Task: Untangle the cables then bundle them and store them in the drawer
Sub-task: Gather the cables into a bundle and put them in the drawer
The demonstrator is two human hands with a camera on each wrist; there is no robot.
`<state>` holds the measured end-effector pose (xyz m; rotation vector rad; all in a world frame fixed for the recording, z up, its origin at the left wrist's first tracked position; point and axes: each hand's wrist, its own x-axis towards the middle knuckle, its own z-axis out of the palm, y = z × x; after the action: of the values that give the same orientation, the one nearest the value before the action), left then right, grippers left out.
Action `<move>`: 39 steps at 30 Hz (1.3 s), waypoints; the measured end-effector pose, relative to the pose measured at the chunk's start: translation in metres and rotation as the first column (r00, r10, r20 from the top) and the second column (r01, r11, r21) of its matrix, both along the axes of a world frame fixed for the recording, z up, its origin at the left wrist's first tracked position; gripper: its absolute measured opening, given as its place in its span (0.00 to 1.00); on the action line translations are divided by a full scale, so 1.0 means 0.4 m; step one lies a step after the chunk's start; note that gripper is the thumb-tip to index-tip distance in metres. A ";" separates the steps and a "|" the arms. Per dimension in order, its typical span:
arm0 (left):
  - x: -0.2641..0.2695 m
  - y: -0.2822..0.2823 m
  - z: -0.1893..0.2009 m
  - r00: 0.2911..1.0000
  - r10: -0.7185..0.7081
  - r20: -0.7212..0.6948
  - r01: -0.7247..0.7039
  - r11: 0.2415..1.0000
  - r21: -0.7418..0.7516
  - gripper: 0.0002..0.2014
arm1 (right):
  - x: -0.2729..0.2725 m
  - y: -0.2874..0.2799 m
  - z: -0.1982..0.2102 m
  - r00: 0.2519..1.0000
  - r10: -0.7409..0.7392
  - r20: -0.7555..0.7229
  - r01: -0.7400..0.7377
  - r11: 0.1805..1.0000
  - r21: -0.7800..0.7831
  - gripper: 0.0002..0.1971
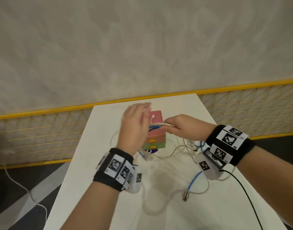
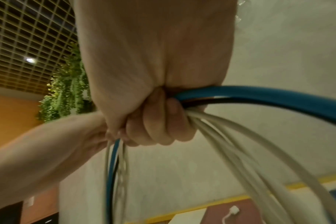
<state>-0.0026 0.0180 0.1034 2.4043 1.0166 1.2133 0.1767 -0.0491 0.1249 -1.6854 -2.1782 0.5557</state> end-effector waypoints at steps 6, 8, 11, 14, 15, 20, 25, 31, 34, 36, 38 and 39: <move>0.069 -0.057 -0.054 0.992 -0.112 0.052 0.124 0.906 -0.406 0.21 | -0.020 0.005 0.001 0.997 0.073 0.005 -0.073 0.995 0.071 0.10; 0.063 -0.053 -0.048 0.993 -0.106 0.042 0.114 0.941 -0.318 0.18 | 0.001 0.000 0.000 0.995 0.089 -0.045 -0.086 0.994 0.067 0.09; 0.042 -0.026 -0.022 0.996 -0.032 0.084 0.052 0.967 -0.250 0.15 | 0.049 -0.005 -0.001 0.995 0.037 -0.088 -0.033 0.998 0.047 0.13; -0.023 0.016 0.000 0.967 0.088 0.241 -0.020 0.962 -0.272 0.14 | 0.117 -0.017 -0.010 0.992 -0.067 -0.105 0.070 0.997 0.026 0.18; -0.041 0.026 0.003 0.956 0.114 0.269 -0.036 0.960 -0.277 0.14 | 0.135 -0.023 -0.015 0.991 -0.093 -0.101 0.094 0.996 0.009 0.20; -0.066 0.050 -0.034 0.985 0.174 -0.010 -0.164 0.906 -0.391 0.14 | 0.139 -0.019 -0.022 0.991 -0.133 -0.012 0.133 0.991 0.000 0.19; 0.029 -0.023 -0.006 1.000 0.013 0.009 -0.011 0.986 -0.166 0.17 | 0.053 0.007 -0.011 0.977 -0.028 0.210 0.010 0.996 0.090 0.13; 0.071 -0.065 0.026 0.939 -0.109 -0.326 0.026 0.968 -0.249 0.20 | 0.012 0.009 0.007 0.958 -0.032 0.284 -0.008 0.990 0.138 0.12; 0.034 -0.027 0.021 0.905 0.037 -0.425 -0.100 0.987 -0.127 0.24 | 0.085 -0.007 -0.003 0.974 -0.057 0.218 0.036 0.994 0.100 0.13; 0.018 -0.008 0.019 0.912 0.087 -0.401 -0.148 0.982 -0.122 0.26 | 0.126 -0.010 -0.027 0.962 -0.092 0.257 0.059 0.989 0.134 0.13; 0.007 0.005 0.027 0.931 0.137 -0.338 -0.196 0.969 -0.148 0.26 | 0.151 -0.013 -0.056 0.932 -0.136 0.336 0.084 0.983 0.164 0.19; 0.000 0.014 0.031 0.940 0.161 -0.302 -0.216 0.963 -0.160 0.28 | 0.162 -0.015 -0.076 0.913 -0.147 0.379 0.096 0.984 0.152 0.22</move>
<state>-0.0027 0.0235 0.1159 2.4166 1.4099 0.7872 0.2417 -0.0552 0.0943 -1.9765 -2.2848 0.0388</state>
